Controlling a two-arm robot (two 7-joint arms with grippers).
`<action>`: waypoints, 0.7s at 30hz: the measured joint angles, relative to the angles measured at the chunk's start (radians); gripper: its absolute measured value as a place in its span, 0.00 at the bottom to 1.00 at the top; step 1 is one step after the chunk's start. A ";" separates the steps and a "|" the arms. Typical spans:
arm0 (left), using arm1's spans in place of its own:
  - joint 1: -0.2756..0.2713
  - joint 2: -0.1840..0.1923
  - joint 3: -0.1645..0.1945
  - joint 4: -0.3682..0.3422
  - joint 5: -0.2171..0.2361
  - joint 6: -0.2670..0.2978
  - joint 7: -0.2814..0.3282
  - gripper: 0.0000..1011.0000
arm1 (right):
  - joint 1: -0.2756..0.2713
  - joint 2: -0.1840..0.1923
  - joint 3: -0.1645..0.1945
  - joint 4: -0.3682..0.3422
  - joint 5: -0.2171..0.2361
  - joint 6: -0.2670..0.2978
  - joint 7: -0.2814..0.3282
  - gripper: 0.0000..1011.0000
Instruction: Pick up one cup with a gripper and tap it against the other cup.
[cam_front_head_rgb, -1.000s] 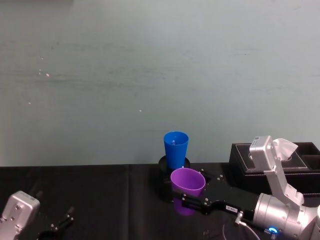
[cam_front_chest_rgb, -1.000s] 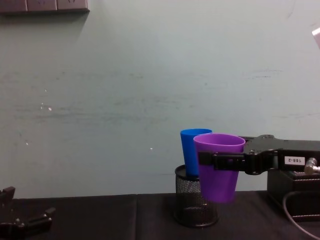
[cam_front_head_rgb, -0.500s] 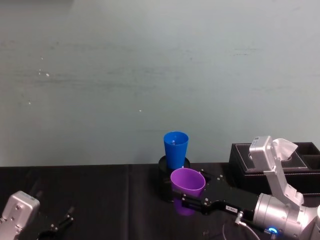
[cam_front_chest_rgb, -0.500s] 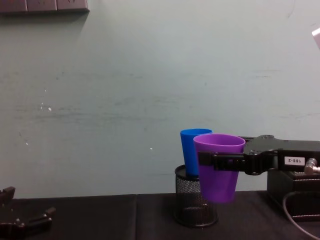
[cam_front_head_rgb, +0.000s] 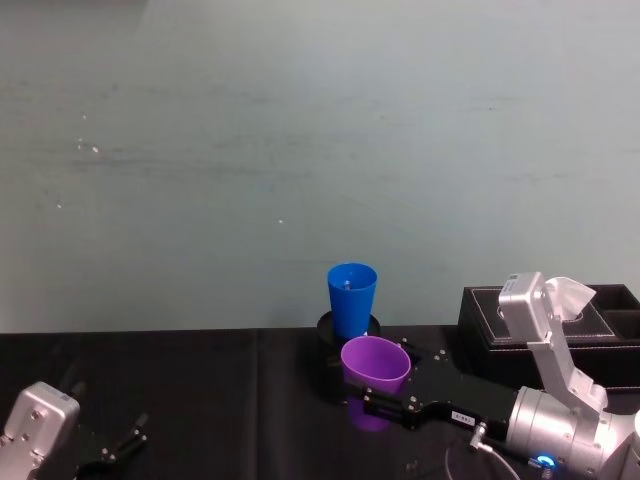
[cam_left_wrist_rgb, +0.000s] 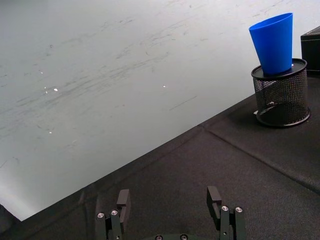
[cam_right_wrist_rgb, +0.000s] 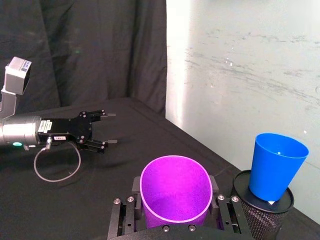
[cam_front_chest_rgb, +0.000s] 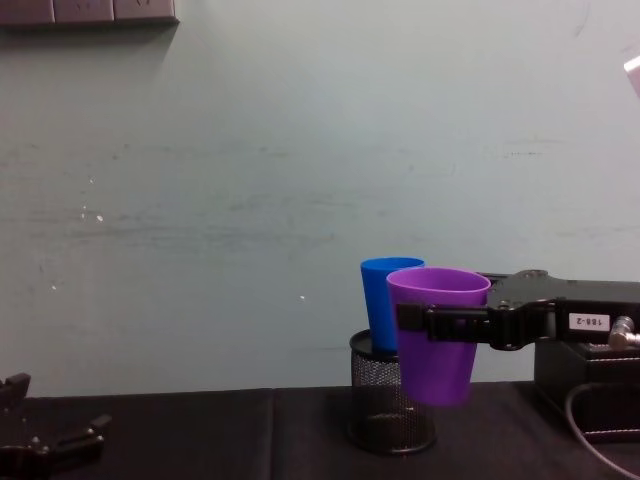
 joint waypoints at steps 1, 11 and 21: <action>0.000 0.000 0.000 0.000 0.000 0.000 0.000 0.99 | 0.000 0.000 0.000 0.000 0.000 0.000 0.000 0.73; 0.000 0.000 0.000 0.000 0.000 0.000 0.000 0.99 | 0.000 0.000 0.000 0.000 0.000 0.000 0.000 0.73; 0.000 0.000 0.000 0.000 0.000 0.000 0.000 0.99 | 0.000 0.000 0.000 0.000 0.000 0.000 0.000 0.73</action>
